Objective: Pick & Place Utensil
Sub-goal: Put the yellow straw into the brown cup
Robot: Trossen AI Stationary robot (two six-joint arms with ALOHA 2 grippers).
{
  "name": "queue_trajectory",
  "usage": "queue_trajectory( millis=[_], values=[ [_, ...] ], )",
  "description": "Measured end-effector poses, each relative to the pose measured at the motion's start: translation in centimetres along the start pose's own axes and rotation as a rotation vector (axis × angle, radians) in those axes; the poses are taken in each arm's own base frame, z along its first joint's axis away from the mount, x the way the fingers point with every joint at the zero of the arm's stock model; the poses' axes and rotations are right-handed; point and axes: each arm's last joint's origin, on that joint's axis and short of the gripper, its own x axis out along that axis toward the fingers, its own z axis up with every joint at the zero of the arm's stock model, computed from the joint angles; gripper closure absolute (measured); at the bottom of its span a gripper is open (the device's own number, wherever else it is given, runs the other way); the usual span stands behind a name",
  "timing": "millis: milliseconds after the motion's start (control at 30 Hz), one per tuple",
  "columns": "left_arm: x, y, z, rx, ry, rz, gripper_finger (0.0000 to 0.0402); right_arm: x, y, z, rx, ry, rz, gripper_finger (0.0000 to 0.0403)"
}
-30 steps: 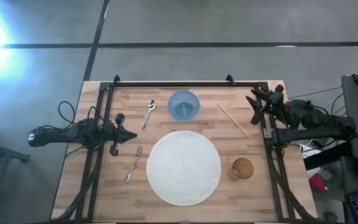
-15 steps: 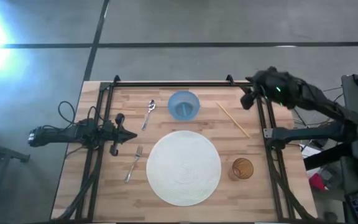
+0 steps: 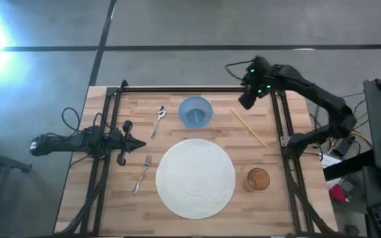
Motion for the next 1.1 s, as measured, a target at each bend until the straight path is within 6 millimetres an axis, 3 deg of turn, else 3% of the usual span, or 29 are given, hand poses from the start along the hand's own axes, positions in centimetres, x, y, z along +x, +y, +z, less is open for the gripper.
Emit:
queue_trajectory(
  millis=[233, 433, 800, 1100],
  values=[
    [0.0, 0.0, 0.0, 0.000, -0.002, 0.000, 0.0401, 5.7, 0.6, -0.4, 0.004, 0.204, 0.028, 0.0207],
    [0.0, 0.0, 0.0, 0.000, -0.003, -0.001, 0.0401, 8.7, 1.0, -1.8, 0.014, 0.288, 0.020, 0.0207],
    [0.0, 0.0, 0.0, -0.001, -0.004, -0.001, 0.0401, 11.7, 0.8, -5.2, 0.063, 0.259, 0.014, 0.0207],
    [0.0, 0.0, 0.1, 0.000, -0.007, -0.001, 0.0401, 13.4, 1.2, -6.7, 0.057, 0.251, -0.006, 0.0207]
  ],
)
